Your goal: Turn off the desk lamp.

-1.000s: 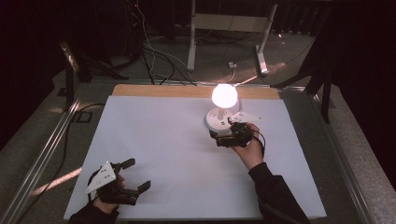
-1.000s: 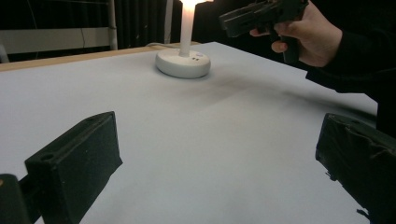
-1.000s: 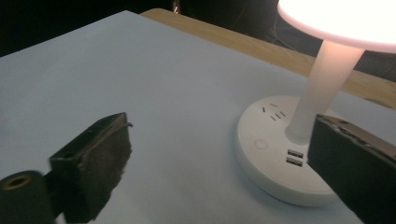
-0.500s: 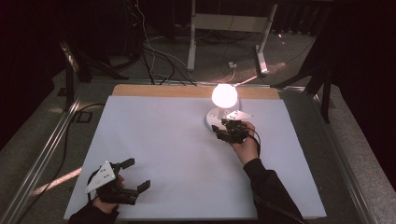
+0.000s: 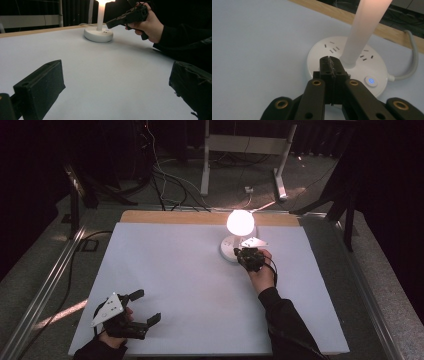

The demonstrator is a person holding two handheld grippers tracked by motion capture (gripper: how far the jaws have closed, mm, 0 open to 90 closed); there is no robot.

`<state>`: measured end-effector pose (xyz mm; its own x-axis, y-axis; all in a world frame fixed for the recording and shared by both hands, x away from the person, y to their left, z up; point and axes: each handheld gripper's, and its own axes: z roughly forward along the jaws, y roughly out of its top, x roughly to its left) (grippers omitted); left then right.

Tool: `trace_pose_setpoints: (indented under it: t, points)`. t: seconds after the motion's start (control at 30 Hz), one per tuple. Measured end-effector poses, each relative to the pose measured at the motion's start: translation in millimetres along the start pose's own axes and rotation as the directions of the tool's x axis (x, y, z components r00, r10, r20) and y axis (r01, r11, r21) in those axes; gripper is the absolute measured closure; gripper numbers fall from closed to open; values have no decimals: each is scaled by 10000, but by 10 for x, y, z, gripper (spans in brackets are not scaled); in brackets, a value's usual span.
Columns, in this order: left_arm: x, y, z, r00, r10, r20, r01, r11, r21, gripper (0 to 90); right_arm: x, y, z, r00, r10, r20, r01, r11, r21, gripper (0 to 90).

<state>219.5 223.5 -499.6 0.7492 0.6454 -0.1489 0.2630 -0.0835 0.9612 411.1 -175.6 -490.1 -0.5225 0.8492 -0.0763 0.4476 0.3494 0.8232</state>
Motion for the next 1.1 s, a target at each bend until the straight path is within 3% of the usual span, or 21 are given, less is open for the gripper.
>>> trace_pose_setpoints:
  t: [0.3,1.1]
  points:
    - [0,-2,1,10000,-7,-1,7,10000,0,5,-47,8,107,9996,291,60,-292,9996,34,897]
    - [-5,3,-9,10000,-14,53,14,10000,-47,5,48,34,331,9998,200,94,-204,9985,511,897]
